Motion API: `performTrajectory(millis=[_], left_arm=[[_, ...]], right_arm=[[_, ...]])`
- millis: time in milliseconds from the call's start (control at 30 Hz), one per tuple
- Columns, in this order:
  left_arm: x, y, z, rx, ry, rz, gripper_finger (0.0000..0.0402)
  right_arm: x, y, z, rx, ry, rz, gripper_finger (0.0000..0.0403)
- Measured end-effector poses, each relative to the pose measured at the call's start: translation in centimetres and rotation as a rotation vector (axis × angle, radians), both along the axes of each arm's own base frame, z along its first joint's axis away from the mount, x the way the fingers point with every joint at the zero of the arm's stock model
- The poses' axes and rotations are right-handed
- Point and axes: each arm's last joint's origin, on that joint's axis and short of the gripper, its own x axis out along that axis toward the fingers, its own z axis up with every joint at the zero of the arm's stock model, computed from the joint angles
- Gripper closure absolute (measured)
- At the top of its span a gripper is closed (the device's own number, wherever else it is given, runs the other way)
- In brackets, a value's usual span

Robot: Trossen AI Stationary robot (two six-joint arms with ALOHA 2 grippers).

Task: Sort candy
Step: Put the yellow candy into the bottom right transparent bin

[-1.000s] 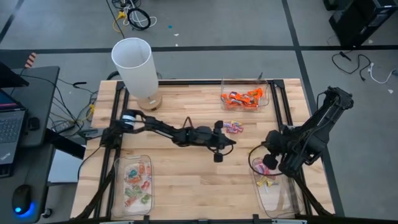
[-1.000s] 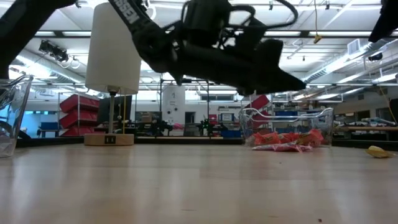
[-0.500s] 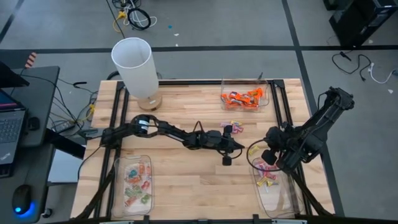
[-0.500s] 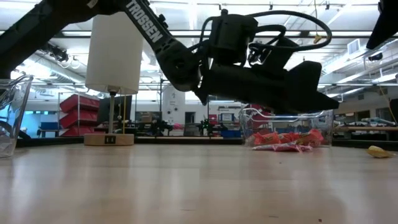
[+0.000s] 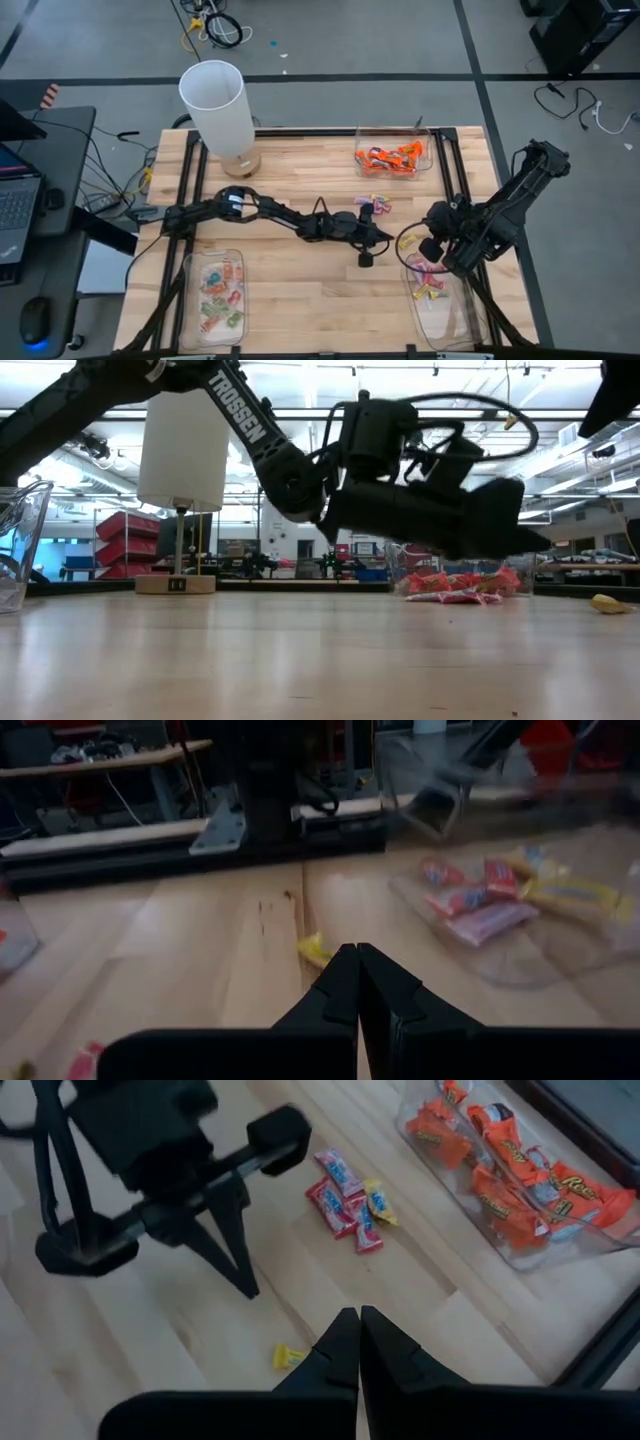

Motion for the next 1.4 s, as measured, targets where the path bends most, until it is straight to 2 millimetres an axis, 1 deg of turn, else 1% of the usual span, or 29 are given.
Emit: performTrajectory(millis=[100,233,367,600,767,900,1067,1133,1233,1400], left_arm=[[0.0,0.0,-1.0,-0.013,0.011,0.002,0.0398],[0.1,0.0,-2.0,-0.022,-0.004,0.003,0.0398],[0.2,-0.1,-2.0,-0.023,-0.008,-0.024,0.0398],[0.3,-0.1,-1.9,0.000,-0.022,-0.031,0.0398],[0.3,-0.1,-1.9,0.001,-0.021,-0.030,0.0398],[0.3,-0.1,-2.0,0.002,-0.012,-0.030,0.0398],[0.1,-0.1,-2.1,0.002,-0.006,-0.030,0.0398],[-0.2,-0.1,-2.5,0.003,0.001,-0.027,0.0398],[-0.9,0.0,-3.0,0.005,0.015,-0.027,0.0398],[-2.2,0.1,-2.0,0.019,-0.038,-0.029,0.0398]], right_arm=[[0.1,-0.2,0.0,-0.004,0.002,-0.010,0.0403],[0.4,-0.5,0.0,-0.002,-0.001,-0.042,0.0403],[0.9,-1.3,-0.1,0.012,0.009,-0.105,0.0403],[2.4,-3.1,-0.3,0.150,0.088,-0.203,0.0403],[3.4,-4.6,-0.6,0.248,0.122,-0.307,0.0403],[4.1,-5.8,-1.0,0.302,0.193,-0.323,0.0403],[5.0,-7.0,-1.4,0.388,0.249,-0.302,0.0403],[5.1,-7.5,-2.0,0.420,0.267,-0.309,0.0403],[5.0,-8.2,-3.8,0.467,0.304,-0.321,0.0403],[5.0,-9.5,-6.6,0.522,0.309,-0.343,0.0403]])
